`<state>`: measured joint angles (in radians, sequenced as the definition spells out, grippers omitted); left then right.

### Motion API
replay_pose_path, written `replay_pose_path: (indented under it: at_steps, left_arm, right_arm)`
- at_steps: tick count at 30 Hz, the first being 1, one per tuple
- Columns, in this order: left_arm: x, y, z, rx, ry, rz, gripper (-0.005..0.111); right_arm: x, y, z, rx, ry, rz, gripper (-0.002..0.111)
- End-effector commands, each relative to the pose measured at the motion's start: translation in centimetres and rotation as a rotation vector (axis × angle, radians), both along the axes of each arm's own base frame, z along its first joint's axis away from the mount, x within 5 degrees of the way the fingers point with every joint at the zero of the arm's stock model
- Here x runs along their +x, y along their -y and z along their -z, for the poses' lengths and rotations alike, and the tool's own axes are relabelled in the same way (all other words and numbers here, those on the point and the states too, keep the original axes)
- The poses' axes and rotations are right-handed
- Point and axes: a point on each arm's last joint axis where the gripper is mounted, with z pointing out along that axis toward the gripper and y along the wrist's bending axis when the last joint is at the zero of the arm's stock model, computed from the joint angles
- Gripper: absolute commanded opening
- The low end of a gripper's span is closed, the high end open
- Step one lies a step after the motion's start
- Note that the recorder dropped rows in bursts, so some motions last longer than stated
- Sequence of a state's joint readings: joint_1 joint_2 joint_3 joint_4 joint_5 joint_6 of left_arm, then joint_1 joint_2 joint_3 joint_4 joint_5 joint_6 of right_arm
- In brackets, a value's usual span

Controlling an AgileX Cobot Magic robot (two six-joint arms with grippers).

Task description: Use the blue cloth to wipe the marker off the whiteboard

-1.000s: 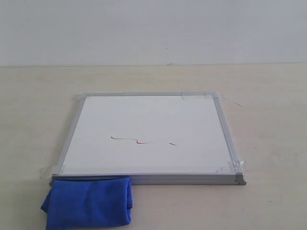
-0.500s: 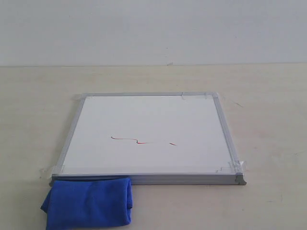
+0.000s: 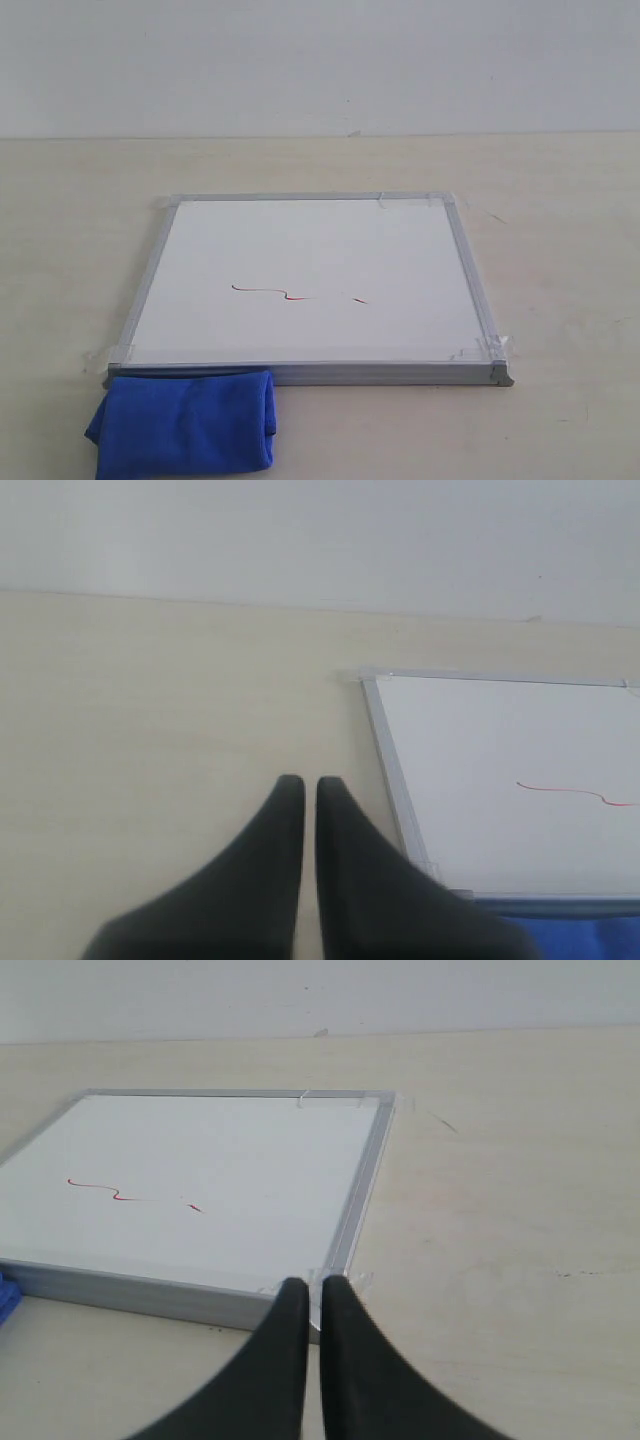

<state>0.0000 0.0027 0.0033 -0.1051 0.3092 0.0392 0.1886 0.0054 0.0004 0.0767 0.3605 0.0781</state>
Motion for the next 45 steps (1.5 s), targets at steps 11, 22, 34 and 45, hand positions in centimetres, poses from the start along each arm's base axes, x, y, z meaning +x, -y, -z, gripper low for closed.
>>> replay_pose_path:
  at_steps: [11,22,34,45]
  left_arm:
    - [0.0,0.0,-0.2,-0.004,0.009,0.002,0.004]
    - [0.0,0.0,-0.2,-0.004,0.009,0.002,0.004]
    - [0.0,0.0,-0.2,-0.004,0.009,0.002,0.004]
    - [0.0,0.0,-0.2,-0.004,0.009,0.002,0.004]
  right_arm:
    - [0.0,0.0,-0.1,-0.009,0.013,-0.003,0.001]
    - [-0.4,0.1,-3.0,0.003,0.072,-0.005,0.001]
    - [-4.3,0.5,-13.6,0.107,0.307,-0.035,0.001]
    - [-5.4,0.4,-16.4,0.242,0.495,-0.068,0.001]
